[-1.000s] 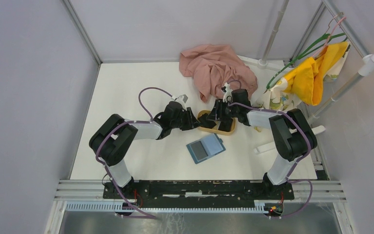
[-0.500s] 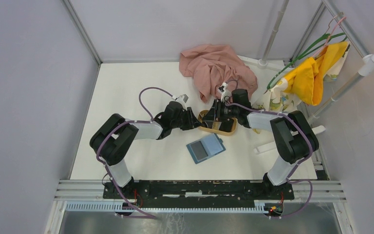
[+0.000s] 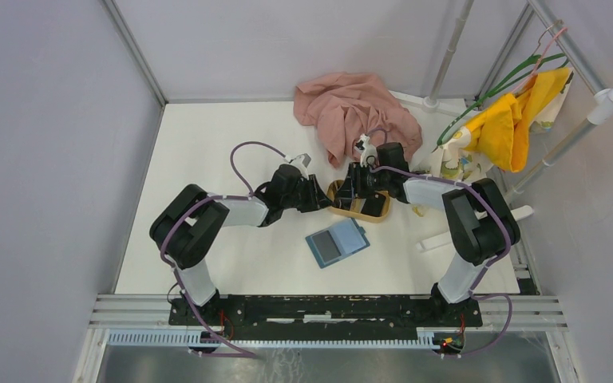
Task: Put the credit cards into the card holder
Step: Pick up the credit card from the storage box.
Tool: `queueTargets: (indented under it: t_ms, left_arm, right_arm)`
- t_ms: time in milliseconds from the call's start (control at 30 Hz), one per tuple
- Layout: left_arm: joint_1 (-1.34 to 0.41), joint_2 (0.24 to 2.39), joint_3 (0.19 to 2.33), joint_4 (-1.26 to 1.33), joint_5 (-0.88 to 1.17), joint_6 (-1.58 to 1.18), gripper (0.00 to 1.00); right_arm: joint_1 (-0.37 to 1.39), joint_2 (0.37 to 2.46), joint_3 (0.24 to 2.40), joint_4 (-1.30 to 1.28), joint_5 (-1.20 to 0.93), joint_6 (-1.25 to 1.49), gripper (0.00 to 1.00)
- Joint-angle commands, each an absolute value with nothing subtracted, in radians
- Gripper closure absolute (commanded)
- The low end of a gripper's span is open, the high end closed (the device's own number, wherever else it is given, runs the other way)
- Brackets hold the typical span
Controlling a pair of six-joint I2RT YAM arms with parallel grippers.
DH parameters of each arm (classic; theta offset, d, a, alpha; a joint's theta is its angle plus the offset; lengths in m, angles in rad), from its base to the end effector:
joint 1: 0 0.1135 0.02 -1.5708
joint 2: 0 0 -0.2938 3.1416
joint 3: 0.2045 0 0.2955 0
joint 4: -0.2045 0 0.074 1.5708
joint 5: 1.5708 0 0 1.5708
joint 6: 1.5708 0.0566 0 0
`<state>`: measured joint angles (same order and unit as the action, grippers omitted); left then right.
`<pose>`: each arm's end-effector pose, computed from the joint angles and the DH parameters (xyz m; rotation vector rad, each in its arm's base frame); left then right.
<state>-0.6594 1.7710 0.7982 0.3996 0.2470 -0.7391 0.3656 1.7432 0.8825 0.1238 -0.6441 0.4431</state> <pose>0.3070 -0.2555 0.1262 0.0644 2.3250 -1.0341 0.3547 0.1722 0.1425 -0.2587 2.3864 1.1422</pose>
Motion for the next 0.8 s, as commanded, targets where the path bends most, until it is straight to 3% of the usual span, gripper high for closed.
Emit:
queueTargets:
  t_ms: [0, 200, 500, 767]
  left_arm:
    - [-0.670, 1.771, 0.841, 0.453, 0.288, -0.743, 0.64]
    - [-0.669, 1.764, 0.839, 0.440, 0.287, -0.738, 0.64]
    - [-0.670, 1.746, 0.837, 0.439, 0.293, -0.738, 0.64]
    - [-0.671, 1.731, 0.832, 0.438, 0.295, -0.742, 0.64]
  right_arm:
    - [0.364, 1.740, 0.920, 0.048, -0.521, 0.350, 0.61]
    - [0.354, 1.720, 0.922, 0.038, -0.534, 0.338, 0.66]
    - [0.344, 1.797, 0.846, 0.228, -0.691, 0.544, 0.61]
    - [0.344, 1.808, 0.819, 0.252, -0.597, 0.626, 0.60]
